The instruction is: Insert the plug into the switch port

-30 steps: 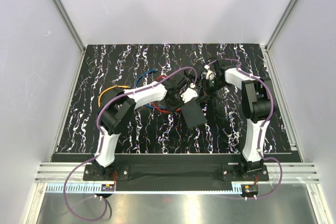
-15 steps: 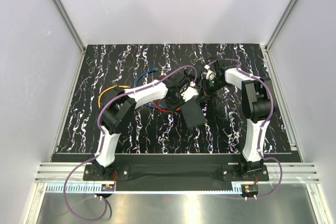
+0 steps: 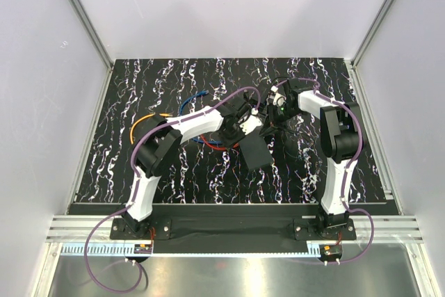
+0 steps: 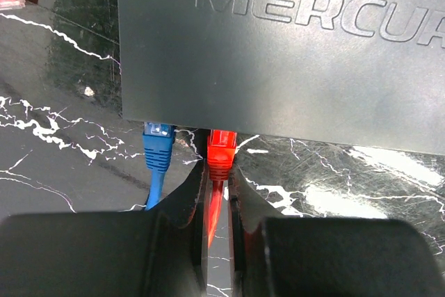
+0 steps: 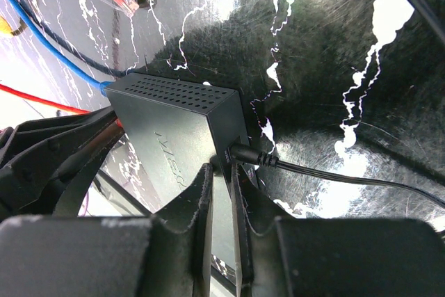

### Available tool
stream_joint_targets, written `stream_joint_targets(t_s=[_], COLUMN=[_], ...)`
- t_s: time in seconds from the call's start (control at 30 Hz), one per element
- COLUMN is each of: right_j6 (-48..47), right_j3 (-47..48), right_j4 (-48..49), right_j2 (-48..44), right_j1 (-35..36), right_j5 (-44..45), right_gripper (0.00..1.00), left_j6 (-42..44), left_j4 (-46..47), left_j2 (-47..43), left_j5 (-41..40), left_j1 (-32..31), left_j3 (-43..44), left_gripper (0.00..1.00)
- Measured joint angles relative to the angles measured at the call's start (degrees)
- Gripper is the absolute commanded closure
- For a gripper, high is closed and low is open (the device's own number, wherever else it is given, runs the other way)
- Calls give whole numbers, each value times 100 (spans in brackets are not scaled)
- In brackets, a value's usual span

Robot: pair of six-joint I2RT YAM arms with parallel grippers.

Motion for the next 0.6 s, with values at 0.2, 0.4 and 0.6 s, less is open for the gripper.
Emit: stream_joint_targets(t_s=[0.2, 0.4, 0.6], right_j6=[-2, -2, -2], right_j3=[-20, -48, -48], right_j4=[22, 55, 57], right_j2=[-13, -33, -33], right_j1=[0, 0, 0], right_j5=[4, 4, 0], right_gripper=[84, 84, 84], left_j6=[-107, -146, -227], left_j4=[70, 120, 129], left_j2=[-7, -24, -22], left_j5=[-15, -28, -31], left_j1=[-9, -15, -15], left_j3=[-2, -37, -37], left_gripper=[100, 100, 100])
